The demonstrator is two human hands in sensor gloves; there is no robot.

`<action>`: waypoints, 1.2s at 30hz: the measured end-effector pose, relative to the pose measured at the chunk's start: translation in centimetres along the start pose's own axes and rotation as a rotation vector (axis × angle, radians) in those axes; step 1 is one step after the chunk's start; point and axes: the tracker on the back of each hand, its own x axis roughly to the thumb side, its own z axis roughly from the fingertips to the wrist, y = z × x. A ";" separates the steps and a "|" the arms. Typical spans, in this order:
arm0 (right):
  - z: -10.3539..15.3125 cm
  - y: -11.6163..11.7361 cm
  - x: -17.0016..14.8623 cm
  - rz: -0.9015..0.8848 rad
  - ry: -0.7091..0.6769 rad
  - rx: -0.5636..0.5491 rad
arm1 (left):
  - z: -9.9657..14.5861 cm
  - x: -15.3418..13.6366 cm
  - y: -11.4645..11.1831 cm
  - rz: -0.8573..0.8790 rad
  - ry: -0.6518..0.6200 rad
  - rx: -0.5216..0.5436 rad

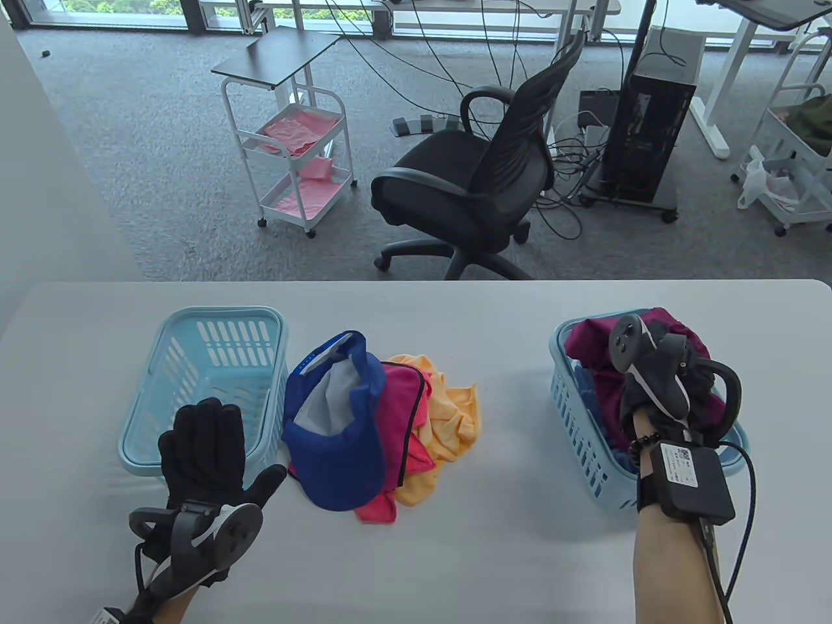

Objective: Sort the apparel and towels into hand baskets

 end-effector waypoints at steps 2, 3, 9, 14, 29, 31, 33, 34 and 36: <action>-0.3 0.6 0.2 0.021 0.001 0.026 | 0.0 0.0 0.0 0.002 -0.001 -0.002; -0.5 1.0 0.4 0.033 -0.001 0.041 | 0.0 0.1 0.0 0.003 -0.002 -0.003; -1.3 2.9 1.7 0.117 -0.029 0.114 | 0.0 0.2 -0.1 0.000 -0.009 -0.005; -1.8 4.8 2.3 0.148 -0.053 0.190 | 0.0 0.2 -0.1 -0.001 -0.009 -0.002; -2.6 10.4 3.1 0.137 -0.156 0.470 | -0.1 0.3 -0.1 -0.007 -0.005 -0.008; -2.6 10.6 3.0 0.135 -0.165 0.479 | -0.1 0.3 -0.1 -0.007 -0.005 -0.009; -2.5 10.7 2.8 0.119 -0.165 0.489 | -0.1 0.3 -0.1 -0.007 -0.005 -0.008; -2.5 10.7 2.7 0.113 -0.164 0.492 | -0.1 0.3 -0.1 -0.007 -0.005 -0.008; -2.4 10.5 2.6 0.102 -0.167 0.497 | -0.1 0.3 -0.1 -0.007 -0.005 -0.007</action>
